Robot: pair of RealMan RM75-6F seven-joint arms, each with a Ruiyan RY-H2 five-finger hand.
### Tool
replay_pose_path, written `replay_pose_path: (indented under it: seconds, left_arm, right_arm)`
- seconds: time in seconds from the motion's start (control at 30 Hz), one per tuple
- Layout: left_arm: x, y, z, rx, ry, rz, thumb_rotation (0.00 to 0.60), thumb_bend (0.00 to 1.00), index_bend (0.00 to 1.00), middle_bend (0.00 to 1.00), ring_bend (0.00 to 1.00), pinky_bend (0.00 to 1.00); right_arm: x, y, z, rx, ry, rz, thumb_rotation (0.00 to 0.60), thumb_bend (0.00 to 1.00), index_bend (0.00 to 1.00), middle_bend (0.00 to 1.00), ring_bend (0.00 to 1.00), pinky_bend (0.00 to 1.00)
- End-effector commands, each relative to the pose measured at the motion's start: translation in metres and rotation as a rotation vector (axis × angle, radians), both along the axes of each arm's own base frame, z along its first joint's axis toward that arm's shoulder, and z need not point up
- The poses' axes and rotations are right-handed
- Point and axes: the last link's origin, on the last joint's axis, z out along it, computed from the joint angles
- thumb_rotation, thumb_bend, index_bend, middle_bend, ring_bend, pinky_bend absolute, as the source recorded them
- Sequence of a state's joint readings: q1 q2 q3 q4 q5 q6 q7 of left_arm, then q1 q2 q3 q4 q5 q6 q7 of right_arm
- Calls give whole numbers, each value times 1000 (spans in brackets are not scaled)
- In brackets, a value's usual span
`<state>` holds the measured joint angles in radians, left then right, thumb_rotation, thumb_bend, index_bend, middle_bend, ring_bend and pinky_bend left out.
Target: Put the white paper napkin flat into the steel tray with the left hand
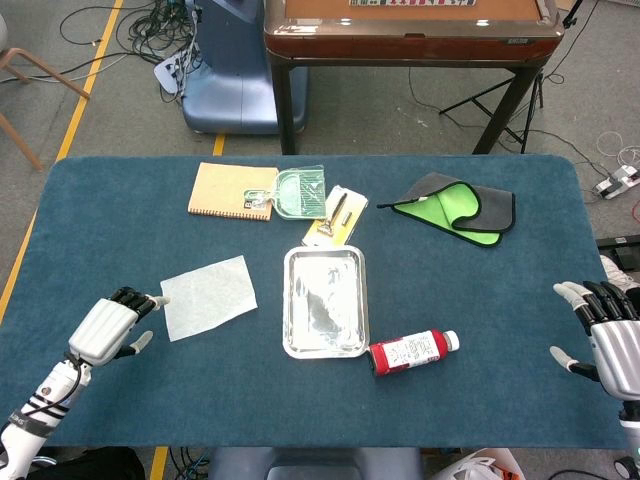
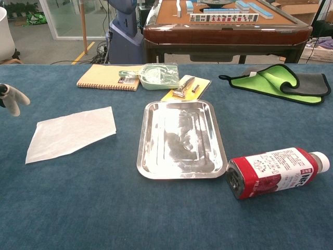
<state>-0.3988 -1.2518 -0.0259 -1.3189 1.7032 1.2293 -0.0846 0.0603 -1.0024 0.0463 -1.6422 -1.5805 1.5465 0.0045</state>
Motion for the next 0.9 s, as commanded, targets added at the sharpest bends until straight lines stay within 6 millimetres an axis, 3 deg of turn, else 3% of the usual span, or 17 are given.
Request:
replay_pose_path:
  seconds: [0.03, 0.23, 0.63, 0.9]
  left_arm:
    - [-3, 13, -13, -36, 22, -34, 600, 269, 214, 307, 261, 216]
    - [-15, 22, -19, -50, 63, -66, 600, 218, 214, 303, 259, 208]
    - [-43, 31, -26, -55, 107, -53, 600, 213, 215, 303, 258, 198]
    - [-49, 36, -36, -57, 103, -47, 600, 202, 215, 298, 249, 196]
  right_arm:
    - [0, 1, 0, -1, 0, -3, 600, 50, 203, 208, 129, 143]
    - [-1, 1, -1, 2, 0, -9, 600, 50, 203, 208, 129, 143]
    - [1, 0, -3, 8, 6, -16, 600, 50, 203, 208, 129, 143]
    - [2, -2, -5, 14, 9, -16, 600, 51, 203, 208, 129, 143]
